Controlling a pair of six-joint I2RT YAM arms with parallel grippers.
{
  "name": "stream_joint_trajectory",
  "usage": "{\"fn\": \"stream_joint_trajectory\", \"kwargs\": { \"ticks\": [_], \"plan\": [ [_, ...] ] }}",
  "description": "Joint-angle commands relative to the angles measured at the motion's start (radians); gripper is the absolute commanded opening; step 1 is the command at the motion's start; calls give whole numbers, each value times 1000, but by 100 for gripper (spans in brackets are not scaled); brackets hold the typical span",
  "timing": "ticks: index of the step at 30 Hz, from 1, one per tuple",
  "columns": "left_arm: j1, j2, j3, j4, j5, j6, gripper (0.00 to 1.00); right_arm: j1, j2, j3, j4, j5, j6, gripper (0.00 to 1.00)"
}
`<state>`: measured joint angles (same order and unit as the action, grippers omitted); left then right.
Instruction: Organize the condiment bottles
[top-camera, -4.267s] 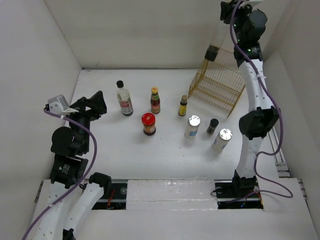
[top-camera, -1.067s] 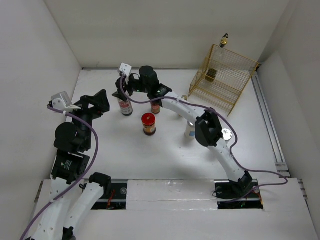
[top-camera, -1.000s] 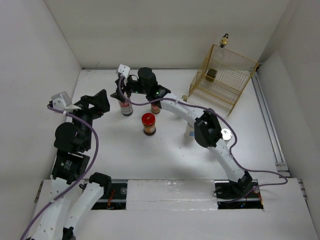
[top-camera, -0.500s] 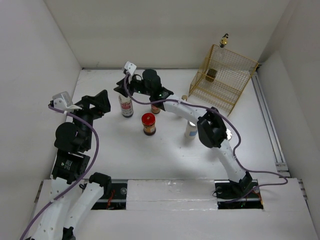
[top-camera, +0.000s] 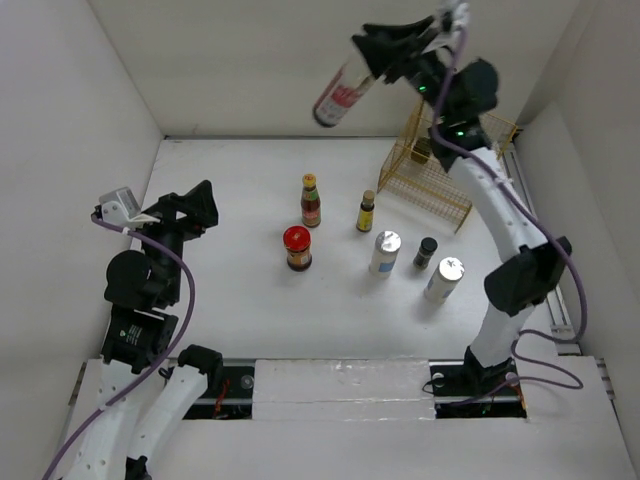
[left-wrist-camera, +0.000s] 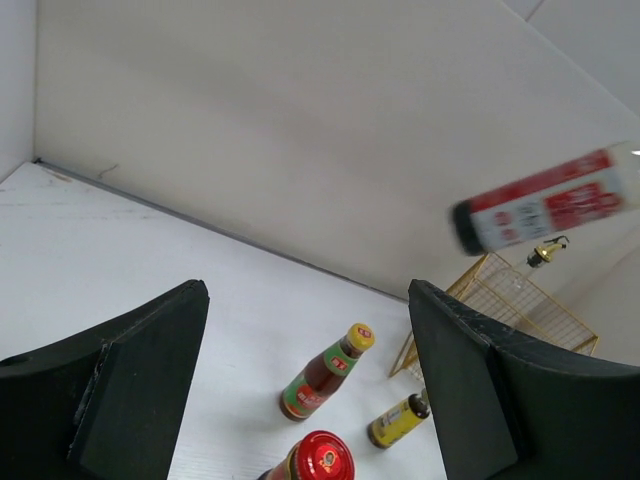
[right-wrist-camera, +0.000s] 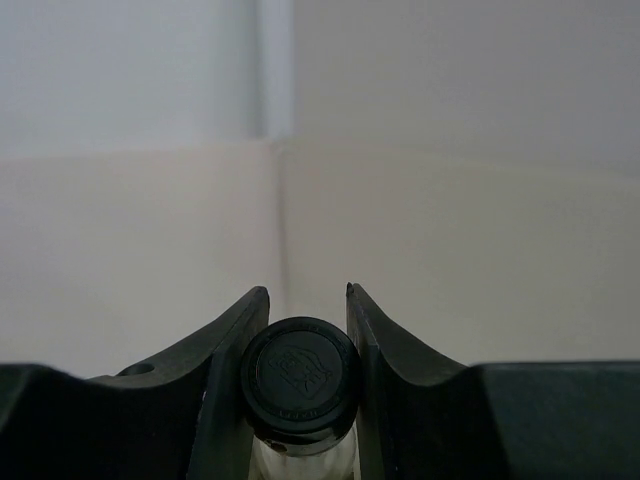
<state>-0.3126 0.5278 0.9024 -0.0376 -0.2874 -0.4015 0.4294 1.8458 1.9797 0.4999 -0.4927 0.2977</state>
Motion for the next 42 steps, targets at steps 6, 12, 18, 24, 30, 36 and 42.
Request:
{"fn": "stream_joint_trajectory", "kwargs": {
  "ticks": [6, 12, 18, 24, 30, 36, 42],
  "plan": [
    [-2, -6, -8, 56, 11, 10, 77, -285, -105, -1, -44, 72, 27, 3],
    [-2, 5, -8, 56, 22, 10, 77, -437, -85, 68, -170, 94, -17, 3],
    [-2, 23, -8, 56, 22, 10, 77, -520, -30, 117, -238, 112, -66, 2],
    [-2, 34, -8, 56, 22, 10, 77, -555, 22, 154, -238, 170, -110, 2],
    [-2, 34, -8, 56, 22, 10, 77, -574, 79, 278, -294, 217, -158, 2],
    [-2, 43, -8, 56, 22, 10, 77, -583, 118, 311, -331, 261, -206, 2],
    [-2, 43, -8, 56, 22, 10, 77, -583, 93, 209, -331, 328, -267, 2]
  ]
}}
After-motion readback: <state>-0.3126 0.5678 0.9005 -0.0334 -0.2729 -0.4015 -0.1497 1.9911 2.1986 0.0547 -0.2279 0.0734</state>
